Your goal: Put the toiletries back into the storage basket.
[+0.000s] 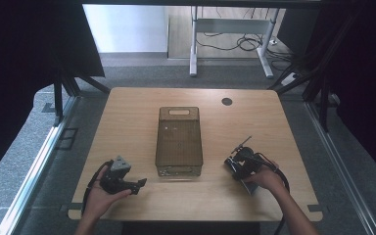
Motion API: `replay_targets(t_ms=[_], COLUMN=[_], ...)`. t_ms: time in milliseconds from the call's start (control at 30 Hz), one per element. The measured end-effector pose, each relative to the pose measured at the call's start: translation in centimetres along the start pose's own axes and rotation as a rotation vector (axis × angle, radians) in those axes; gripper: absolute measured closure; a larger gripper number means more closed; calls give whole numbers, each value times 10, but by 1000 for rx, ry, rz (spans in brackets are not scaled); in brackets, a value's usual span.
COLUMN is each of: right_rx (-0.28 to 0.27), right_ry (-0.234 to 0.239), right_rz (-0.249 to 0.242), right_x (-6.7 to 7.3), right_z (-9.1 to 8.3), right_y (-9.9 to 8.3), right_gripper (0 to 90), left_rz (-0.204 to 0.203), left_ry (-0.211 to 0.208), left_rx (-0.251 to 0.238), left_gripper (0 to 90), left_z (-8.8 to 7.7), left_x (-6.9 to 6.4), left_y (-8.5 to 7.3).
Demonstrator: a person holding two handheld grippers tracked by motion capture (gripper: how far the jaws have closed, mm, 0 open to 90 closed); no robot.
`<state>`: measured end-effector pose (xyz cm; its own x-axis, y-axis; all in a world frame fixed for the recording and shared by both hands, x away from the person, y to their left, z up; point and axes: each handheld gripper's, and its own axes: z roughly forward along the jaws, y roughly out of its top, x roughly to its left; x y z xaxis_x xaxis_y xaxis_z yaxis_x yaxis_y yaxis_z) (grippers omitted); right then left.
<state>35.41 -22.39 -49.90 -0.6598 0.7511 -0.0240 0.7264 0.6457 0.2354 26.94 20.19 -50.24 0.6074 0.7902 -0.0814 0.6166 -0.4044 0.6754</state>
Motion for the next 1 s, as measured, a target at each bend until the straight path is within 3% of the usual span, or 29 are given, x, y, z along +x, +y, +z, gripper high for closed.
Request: replay_targets(t_ms=[867, 1000], right_rx=[27, 31], right_ry=[45, 96], right_rz=[68, 90], right_x=[-10, -16], right_z=[4, 3], right_y=[4, 5], right_gripper=[451, 452], left_rz=[3, 3], left_ry=[0, 0], left_rx=[5, 2], left_gripper=[209, 209], left_z=[1, 0], left_x=[-1, -1], left_y=[0, 0])
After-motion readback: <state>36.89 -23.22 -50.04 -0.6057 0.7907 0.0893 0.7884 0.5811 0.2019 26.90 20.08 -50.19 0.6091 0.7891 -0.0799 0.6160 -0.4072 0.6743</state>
